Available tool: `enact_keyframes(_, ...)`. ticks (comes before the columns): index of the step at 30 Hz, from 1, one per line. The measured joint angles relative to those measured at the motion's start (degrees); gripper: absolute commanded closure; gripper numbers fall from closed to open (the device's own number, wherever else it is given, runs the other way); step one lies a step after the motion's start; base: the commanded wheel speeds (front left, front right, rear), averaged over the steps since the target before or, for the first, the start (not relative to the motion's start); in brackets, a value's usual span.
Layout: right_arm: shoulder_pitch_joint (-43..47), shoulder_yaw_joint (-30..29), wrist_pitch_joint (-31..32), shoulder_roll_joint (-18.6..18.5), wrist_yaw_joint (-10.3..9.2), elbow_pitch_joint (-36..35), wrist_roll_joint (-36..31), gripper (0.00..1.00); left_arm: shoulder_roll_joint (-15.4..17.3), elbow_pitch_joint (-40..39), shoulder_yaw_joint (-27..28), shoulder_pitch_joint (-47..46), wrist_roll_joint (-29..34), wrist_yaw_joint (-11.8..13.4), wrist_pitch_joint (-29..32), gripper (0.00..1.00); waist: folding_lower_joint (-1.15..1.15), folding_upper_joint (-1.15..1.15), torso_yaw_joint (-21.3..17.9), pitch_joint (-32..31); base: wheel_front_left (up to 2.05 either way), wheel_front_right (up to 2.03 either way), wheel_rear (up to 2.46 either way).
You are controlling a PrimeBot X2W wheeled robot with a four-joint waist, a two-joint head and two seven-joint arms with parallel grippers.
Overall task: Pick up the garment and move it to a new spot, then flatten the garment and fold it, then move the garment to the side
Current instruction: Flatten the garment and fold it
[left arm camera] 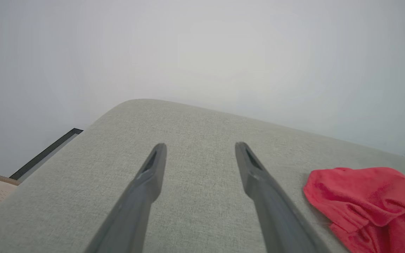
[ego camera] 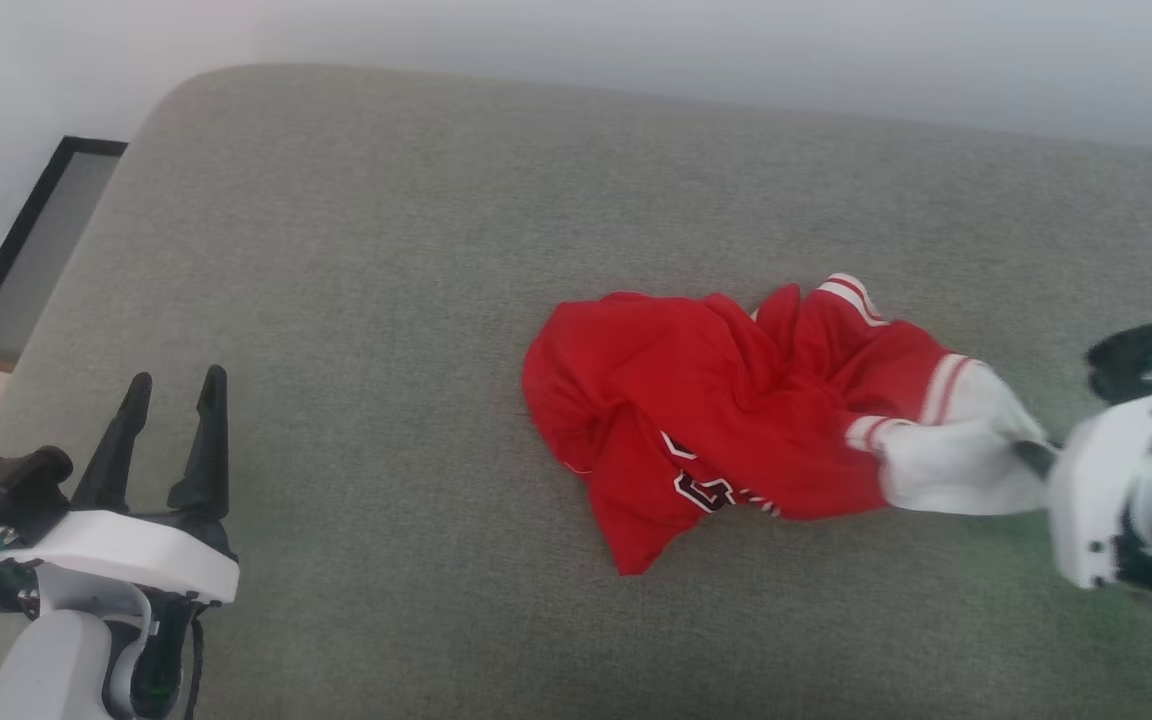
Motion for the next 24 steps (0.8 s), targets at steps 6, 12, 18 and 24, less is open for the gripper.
enact_keyframes(6, 4.28, -6.45, 5.65, -4.79, 0.00, -3.79, 1.45, 1.00, -0.13, -0.22, 0.51, -0.15, 0.36, -0.53, 0.00, 0.00, 0.00, 0.00, -1.06, 0.56, 0.00, 0.00, 0.00)
enact_keyframes(12, 9.25, -10.01, 8.90, -6.02, 0.00, -1.74, 2.24, 1.00, -0.68, -0.01, 0.36, -1.64, 0.81, -0.96, 0.00, 0.00, 0.00, 0.00, -1.04, 2.13, 0.00, 0.00, 0.00)
enact_keyframes(18, 7.71, -9.56, 6.14, -4.56, 0.02, 4.43, 3.09, 1.00, -0.86, 1.18, 0.07, -2.68, 1.07, -1.13, 0.00, 0.00, 0.00, 0.00, -0.97, 3.03, 0.00, 0.00, 0.00)
enact_keyframes(24, 4.25, -7.30, 4.20, -3.18, 0.02, 9.49, 3.99, 0.00, 0.09, 2.01, -1.29, -4.20, 1.12, -1.30, 0.01, 0.00, 0.00, 0.00, -1.66, 2.81, 0.00, 0.00, 0.00)
